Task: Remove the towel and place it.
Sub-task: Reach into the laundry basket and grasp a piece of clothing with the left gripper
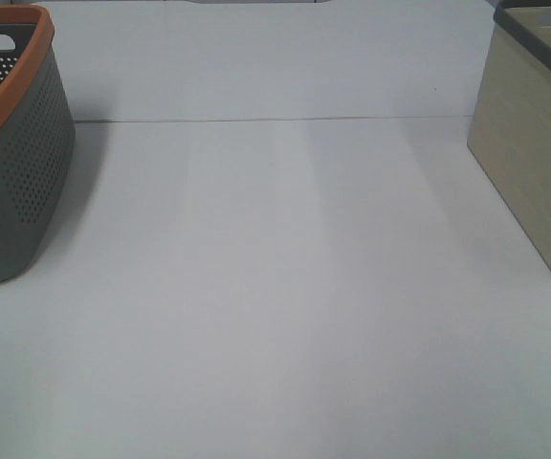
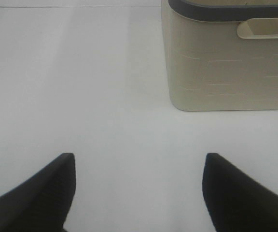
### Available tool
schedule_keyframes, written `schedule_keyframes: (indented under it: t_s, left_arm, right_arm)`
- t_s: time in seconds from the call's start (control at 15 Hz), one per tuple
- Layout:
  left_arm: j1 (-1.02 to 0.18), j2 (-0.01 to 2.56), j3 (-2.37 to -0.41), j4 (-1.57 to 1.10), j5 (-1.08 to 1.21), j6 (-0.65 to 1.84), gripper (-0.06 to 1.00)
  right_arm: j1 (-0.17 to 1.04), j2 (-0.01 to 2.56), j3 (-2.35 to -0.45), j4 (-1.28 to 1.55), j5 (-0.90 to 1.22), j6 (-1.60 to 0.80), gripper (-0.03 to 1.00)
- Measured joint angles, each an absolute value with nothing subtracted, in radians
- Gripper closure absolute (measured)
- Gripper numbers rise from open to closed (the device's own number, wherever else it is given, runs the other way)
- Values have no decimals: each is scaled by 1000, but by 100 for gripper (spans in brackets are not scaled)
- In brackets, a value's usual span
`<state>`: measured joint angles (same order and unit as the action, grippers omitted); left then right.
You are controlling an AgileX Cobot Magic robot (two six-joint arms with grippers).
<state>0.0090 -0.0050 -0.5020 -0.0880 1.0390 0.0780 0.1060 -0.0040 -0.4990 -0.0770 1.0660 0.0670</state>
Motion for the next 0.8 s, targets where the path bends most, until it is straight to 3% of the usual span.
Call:
schedule_keyframes:
  t_s: [0.8]
  left_arm:
    - [9,-5,-502,-88,1039,78,21]
  right_arm:
    - [106,-4,-499,-77,1066,67,24]
